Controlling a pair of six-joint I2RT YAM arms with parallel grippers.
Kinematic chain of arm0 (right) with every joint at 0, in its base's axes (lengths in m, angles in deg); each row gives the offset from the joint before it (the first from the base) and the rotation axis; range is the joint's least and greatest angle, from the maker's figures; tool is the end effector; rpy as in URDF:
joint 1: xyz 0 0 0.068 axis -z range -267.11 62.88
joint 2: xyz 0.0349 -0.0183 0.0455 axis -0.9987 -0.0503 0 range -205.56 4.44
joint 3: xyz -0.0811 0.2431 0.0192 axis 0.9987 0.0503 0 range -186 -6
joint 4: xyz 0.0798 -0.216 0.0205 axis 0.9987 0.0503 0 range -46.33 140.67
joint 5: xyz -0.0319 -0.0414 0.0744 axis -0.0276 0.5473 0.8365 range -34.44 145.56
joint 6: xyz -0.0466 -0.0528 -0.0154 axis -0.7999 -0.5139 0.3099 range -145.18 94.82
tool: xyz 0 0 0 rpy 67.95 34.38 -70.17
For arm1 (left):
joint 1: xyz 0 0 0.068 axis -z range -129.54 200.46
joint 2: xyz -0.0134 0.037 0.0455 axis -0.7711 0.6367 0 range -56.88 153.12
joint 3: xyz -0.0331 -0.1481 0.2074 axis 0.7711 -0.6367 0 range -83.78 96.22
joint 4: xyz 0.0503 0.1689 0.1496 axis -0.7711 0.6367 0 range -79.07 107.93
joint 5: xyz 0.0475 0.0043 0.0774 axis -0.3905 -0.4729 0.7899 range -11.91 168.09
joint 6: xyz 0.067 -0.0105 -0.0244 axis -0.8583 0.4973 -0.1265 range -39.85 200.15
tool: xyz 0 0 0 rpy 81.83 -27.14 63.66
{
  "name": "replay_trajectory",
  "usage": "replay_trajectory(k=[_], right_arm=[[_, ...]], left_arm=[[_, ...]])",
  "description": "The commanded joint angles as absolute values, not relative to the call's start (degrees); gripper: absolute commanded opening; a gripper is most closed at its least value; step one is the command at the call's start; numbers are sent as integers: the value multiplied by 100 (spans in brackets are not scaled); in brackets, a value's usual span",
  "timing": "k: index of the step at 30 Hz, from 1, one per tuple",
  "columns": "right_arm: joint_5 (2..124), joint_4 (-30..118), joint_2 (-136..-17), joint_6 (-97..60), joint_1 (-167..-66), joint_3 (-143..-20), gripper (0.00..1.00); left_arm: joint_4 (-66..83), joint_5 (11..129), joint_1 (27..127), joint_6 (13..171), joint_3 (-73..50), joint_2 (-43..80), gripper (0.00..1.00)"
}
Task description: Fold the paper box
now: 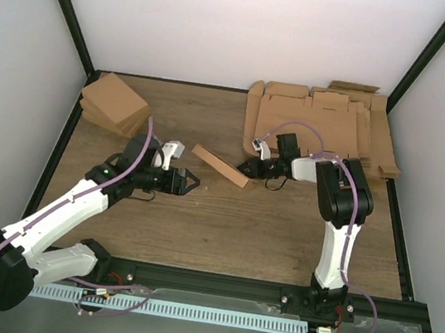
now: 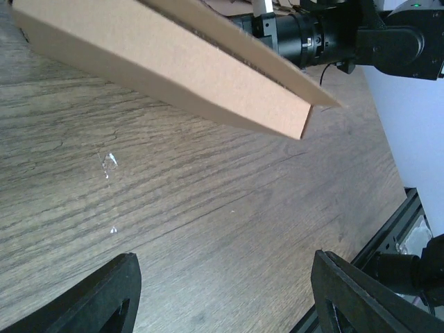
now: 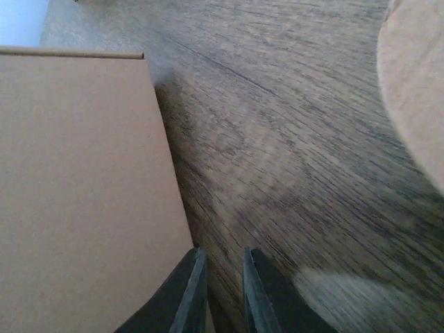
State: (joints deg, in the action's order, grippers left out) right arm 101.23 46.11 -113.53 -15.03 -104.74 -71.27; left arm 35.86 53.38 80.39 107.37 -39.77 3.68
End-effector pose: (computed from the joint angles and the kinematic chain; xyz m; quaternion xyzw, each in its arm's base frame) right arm 0.3480 0.1554 0.1046 -0.1732 0.8699 0.4256 0.1792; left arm 0.1739 -0.1289 0.2413 0.1090 0.8883 -0.3633 0.2591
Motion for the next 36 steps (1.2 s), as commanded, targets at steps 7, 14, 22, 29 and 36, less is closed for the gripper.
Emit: replay_trajectory(k=[7,14,22,29,36], right_arm=[[9924,4832,-11556,-1516,-10430,-7088,18],[9977,4827,-11535,-1526,-10438,-7082,18],[10295,4592,-11102,-1603,-10435,-6826,32],[11008,4546,-11109,-1832,-10522,-6785,47],[11164,4683,-11213,-1956,-10618,-6868,50]], left_arm=[[3054,5247,8069,10912,-4587,440,68],[1689,5106,8112,11254,-5350,969,53],[1854,5824,8281,11226,-5170,990,50],[2044,5853,8284,11203,-5238,971,50],[2085,5867,8289,11201,-5251,903,50]])
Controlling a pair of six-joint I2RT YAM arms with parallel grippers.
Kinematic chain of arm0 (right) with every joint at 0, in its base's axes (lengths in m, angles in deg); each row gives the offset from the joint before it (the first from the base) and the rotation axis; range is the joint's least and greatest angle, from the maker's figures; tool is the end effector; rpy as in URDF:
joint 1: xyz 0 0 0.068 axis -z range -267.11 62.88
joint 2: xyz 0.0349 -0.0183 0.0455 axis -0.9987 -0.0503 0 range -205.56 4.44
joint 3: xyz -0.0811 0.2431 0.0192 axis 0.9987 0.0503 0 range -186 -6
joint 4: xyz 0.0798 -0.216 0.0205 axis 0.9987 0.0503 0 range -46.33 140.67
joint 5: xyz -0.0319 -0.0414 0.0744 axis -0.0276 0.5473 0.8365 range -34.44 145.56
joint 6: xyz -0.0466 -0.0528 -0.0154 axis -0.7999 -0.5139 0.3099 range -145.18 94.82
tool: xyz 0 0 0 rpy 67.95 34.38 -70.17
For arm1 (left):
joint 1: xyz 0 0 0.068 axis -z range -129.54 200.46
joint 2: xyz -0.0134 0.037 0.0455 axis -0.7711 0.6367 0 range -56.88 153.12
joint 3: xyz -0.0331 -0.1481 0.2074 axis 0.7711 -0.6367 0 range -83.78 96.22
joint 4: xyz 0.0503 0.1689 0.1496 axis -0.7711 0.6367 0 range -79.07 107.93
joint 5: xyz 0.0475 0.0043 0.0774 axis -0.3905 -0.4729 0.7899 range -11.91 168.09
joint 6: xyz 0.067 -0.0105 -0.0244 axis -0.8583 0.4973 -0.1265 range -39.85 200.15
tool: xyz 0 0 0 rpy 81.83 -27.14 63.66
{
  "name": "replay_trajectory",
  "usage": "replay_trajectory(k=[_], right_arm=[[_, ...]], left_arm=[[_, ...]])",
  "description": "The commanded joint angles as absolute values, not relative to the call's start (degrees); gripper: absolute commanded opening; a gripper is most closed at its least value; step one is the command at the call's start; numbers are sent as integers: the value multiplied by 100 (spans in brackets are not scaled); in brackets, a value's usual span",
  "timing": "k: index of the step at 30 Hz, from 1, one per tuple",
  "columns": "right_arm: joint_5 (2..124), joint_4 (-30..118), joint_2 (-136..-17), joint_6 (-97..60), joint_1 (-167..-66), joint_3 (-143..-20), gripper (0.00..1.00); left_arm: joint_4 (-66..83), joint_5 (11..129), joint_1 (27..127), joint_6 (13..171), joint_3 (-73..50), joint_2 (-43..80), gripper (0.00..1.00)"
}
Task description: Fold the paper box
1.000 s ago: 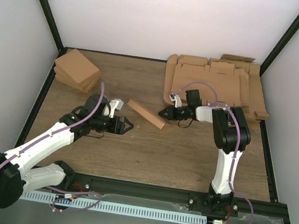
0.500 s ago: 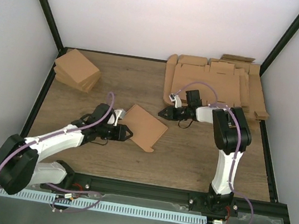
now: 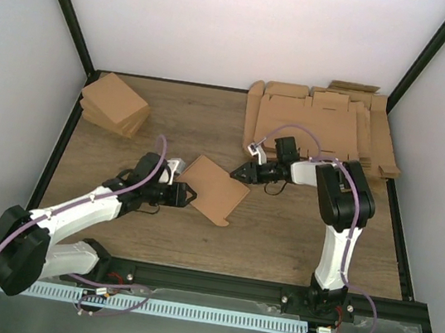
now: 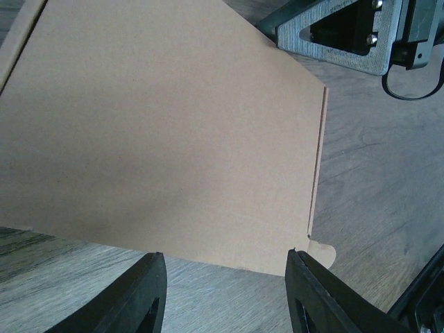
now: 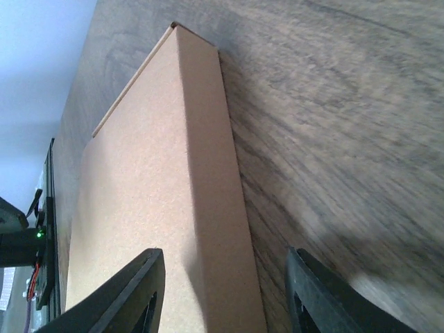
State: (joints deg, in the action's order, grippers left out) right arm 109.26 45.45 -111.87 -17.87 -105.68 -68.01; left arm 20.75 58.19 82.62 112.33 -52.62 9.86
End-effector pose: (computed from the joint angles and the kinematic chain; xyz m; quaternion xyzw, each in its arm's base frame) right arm 0.3292 0.1613 0.1072 -0.2147 0.8364 0.4793 0.1570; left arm 0.1765 -0.1350 0.1737 0.0655 0.9113 -0.3343 0.2312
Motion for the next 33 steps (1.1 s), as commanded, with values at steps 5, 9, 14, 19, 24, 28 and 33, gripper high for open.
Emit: replay_trajectory(k=[5,9,14,19,24,28,33], right_arm=[[11041,4940,-11333,-2082,-10688,-7006,49],[10734,5044,-11450,-1981,-10691,-7108,30],[10666,4995,-11587,-1763,-10544,-7145,20],[10625,5064,-11692,-1740,-10487,-7209,13],[10512,5098,-11761,-1743,-10481,-7226,12],[10538,5096,-11751,-1755,-10478,-7240,13],[10558,5117,-11771,-1787,-10479,-7240,13]], left_arm=[[2127,5839,8289,11188,-5257,943,50],[2206,5832,8287,11171,-5258,885,50],[2223,5846,8288,11189,-5348,829,48],[2094,5819,8282,11326,-5437,964,44],[1938,5861,8286,11420,-5466,843,42],[1685,5889,8281,11468,-5570,941,37],[1111,5747,8288,11631,-5787,1431,29]])
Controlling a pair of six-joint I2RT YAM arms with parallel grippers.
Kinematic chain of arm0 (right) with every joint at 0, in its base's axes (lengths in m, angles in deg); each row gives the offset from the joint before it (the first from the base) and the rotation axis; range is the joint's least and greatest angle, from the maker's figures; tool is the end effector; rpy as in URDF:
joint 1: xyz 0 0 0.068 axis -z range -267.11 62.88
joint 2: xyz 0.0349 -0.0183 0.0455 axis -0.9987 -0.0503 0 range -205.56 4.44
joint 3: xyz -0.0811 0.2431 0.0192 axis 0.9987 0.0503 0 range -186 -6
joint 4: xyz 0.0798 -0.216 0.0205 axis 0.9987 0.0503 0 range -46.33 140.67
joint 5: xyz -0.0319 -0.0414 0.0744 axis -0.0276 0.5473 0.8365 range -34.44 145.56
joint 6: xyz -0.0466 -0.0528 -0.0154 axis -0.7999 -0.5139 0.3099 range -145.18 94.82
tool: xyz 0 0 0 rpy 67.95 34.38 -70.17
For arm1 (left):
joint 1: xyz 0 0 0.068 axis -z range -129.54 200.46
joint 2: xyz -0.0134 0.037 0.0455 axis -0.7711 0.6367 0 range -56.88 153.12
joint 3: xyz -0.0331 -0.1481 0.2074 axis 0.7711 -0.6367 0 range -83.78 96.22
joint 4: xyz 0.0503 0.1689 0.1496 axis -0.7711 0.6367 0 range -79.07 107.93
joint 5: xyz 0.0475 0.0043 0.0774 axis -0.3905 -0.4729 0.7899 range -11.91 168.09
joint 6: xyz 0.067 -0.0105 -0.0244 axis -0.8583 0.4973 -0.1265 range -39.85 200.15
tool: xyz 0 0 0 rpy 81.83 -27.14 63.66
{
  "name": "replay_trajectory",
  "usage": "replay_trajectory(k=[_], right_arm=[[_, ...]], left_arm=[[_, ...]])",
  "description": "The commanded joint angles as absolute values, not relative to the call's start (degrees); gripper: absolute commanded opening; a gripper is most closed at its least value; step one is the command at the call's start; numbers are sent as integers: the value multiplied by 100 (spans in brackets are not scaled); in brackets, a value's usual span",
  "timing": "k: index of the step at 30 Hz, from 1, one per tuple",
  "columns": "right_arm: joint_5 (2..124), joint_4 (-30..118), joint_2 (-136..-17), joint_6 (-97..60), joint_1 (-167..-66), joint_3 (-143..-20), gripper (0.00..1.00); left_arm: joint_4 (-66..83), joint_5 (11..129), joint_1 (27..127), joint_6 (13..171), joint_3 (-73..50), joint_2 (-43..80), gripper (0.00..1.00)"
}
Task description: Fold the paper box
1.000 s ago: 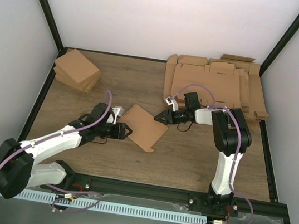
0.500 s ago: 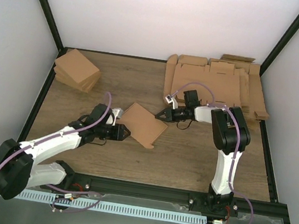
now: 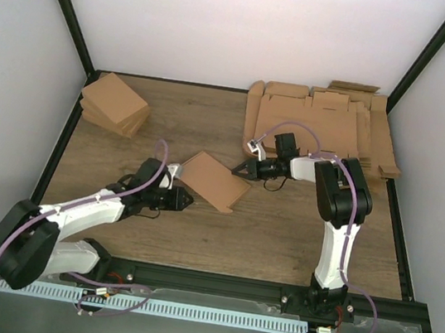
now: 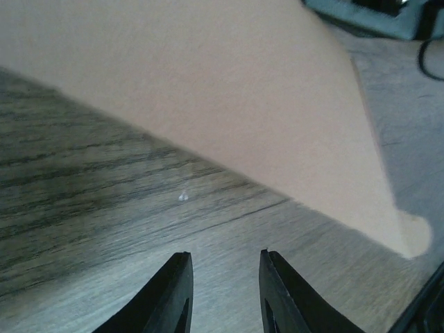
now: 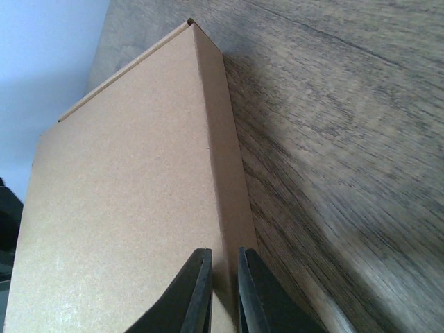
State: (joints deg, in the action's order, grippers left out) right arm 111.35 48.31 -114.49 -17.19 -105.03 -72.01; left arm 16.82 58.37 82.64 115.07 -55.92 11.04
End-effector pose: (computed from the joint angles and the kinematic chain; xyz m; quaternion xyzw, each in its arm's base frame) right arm 0.3401 0.1618 0.1061 -0.2035 0.8342 0.4931 0.1400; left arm 0.1743 -0.1335 0.1587 0.0425 0.9146 -0.3365 0.2201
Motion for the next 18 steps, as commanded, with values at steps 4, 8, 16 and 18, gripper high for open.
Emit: replay_trajectory(k=[4,8,16,18], right_arm=[[10538,5121,-11808,-1792,-10479,-7240,13],[10523,5118,-11840,-1793,-10479,-7244,13],[10580,5091,-11779,-1796,-10478,-7240,13],[10642,5067,-11754,-1781,-10479,-7229,13]], left_arm=[[1049,5808,8289,11642,-5811,1535,26],[1109,5977,8285,11616,-5870,1328,26],[-315,6022,8289,11982,-6163,1733,10],[-839,6092,8288,11982,-6098,1957,4]])
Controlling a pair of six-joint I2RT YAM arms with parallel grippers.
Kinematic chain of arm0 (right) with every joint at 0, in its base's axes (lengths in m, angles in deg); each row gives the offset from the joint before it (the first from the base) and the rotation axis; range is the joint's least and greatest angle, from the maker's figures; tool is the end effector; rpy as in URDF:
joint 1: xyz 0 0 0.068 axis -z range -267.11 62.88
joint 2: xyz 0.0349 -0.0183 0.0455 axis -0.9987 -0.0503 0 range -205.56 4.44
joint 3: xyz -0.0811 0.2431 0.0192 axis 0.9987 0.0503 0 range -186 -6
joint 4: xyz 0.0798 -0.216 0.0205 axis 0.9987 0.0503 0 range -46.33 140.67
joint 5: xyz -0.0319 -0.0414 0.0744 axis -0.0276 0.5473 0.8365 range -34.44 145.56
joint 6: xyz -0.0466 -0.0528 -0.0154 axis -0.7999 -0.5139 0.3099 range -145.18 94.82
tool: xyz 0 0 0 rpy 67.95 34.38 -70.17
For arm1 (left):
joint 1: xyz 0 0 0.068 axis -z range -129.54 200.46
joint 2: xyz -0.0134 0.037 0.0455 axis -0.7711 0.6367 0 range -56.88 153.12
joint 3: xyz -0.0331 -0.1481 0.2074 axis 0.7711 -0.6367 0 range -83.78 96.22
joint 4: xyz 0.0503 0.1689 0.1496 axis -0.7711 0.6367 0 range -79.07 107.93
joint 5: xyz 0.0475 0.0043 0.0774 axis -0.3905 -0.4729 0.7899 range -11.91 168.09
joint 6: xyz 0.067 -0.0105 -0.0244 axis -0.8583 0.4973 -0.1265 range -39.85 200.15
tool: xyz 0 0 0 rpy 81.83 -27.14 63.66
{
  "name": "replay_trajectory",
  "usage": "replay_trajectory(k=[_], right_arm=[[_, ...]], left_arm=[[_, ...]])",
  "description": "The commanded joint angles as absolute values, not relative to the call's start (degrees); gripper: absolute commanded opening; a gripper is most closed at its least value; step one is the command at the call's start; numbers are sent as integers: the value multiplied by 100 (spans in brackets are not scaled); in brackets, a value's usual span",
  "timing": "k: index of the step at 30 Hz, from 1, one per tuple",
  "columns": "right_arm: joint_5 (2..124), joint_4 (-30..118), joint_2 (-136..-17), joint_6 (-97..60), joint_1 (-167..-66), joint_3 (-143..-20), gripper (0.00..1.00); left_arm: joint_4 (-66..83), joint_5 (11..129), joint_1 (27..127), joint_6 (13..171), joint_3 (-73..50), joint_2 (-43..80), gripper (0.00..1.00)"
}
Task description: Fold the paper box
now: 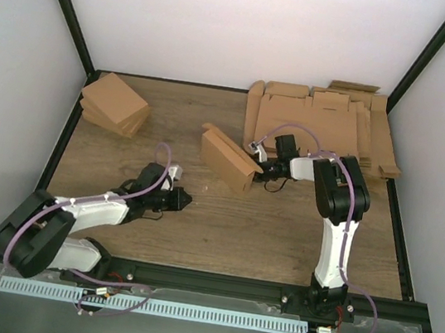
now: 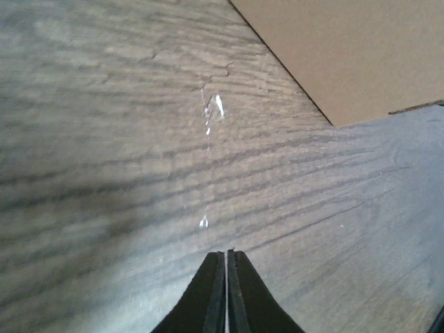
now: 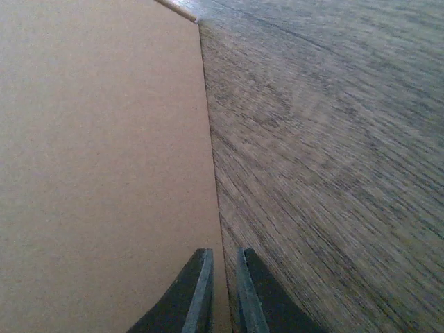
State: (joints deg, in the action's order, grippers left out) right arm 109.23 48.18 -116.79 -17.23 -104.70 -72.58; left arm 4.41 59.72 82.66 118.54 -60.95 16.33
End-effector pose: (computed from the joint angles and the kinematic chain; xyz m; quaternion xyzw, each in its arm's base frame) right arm 0.3442 0.1595 0.0928 -0.1918 0.8471 0.4768 0.1353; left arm 0.1798 -0.1355 0.1348 0.0135 0.9103 -0.3434 0.2308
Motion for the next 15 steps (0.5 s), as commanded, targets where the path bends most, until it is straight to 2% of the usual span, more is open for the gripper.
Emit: replay_trajectory(k=[1,6,15], right_arm=[[10656,5061,-11742,-1780,-10478,-7235,13],[10555,5089,-11583,-1821,-10485,-7243,14],[10373,4991,-11278,-1891,-10548,-7318,16]], left_arm=[[-988,6147,8289,11980,-5992,2090,4],[-1111,6067,8291,11909,-5234,2712,4],[-1177,6033,8394,11773,-5020,3068,4]])
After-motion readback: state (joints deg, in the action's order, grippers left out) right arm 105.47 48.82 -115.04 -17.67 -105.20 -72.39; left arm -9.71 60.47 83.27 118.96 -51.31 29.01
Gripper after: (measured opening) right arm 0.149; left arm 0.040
